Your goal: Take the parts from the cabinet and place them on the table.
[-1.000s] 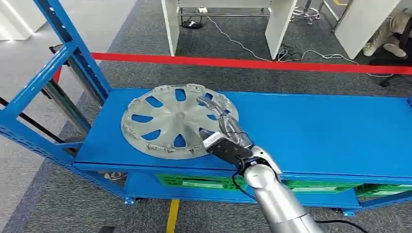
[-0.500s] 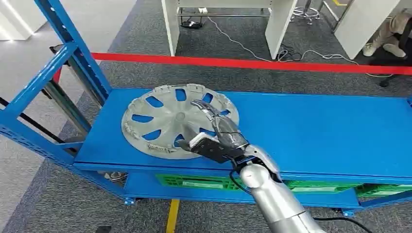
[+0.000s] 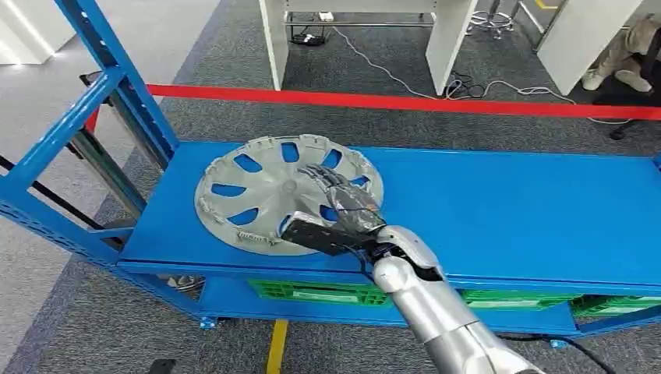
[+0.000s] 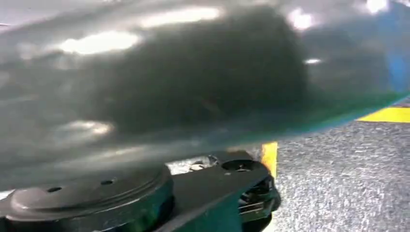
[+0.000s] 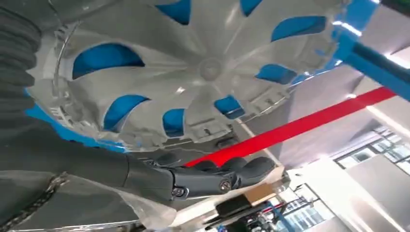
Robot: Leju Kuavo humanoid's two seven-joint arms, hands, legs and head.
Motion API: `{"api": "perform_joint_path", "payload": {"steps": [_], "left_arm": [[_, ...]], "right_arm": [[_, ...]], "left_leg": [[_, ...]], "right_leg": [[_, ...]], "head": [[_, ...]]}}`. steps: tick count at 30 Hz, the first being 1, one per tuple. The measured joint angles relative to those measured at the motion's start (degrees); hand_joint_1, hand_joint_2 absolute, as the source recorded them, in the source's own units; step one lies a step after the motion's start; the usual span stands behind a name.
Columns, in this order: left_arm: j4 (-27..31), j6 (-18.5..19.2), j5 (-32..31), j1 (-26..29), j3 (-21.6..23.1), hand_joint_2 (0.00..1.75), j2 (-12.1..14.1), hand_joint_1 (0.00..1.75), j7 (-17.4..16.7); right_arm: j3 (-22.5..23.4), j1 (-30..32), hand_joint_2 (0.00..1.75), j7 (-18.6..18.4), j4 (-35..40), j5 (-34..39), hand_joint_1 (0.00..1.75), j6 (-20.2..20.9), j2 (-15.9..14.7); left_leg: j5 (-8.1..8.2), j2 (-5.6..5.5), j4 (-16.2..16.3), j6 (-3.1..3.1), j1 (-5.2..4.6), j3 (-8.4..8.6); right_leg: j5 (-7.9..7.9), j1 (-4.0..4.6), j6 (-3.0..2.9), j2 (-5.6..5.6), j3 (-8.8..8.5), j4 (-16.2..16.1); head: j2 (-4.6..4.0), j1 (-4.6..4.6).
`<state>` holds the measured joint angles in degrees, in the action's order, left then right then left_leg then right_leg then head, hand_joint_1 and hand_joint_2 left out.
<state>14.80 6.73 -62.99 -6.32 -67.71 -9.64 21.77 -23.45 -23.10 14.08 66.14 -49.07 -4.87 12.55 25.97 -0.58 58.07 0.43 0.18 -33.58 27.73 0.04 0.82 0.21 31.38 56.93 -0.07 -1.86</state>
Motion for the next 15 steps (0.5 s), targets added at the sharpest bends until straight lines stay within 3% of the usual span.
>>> {"api": "perform_joint_path", "payload": {"steps": [7,15], "left_arm": [[0.0,-0.2,-0.3,-0.1,0.0,0.0,0.3,0.0,-0.8],[-0.1,0.4,-0.6,-0.5,0.1,0.0,0.3,0.0,-1.2]], "right_arm": [[-0.8,-3.2,1.75,-0.2,-3.7,-1.6,0.0,2.2,0.0],[-6.2,-10.4,1.75,1.5,-15.9,-4.4,0.0,5.0,0.2]], "left_leg": [[0.0,0.0,0.0,0.0,0.0,-0.01],[-0.05,-0.01,0.0,-0.01,0.0,0.0]], "right_leg": [[0.0,-0.01,0.0,0.01,0.0,0.0],[-0.01,0.0,0.0,-0.04,-0.01,0.0]], "head": [[0.0,0.02],[0.0,0.02]]}}
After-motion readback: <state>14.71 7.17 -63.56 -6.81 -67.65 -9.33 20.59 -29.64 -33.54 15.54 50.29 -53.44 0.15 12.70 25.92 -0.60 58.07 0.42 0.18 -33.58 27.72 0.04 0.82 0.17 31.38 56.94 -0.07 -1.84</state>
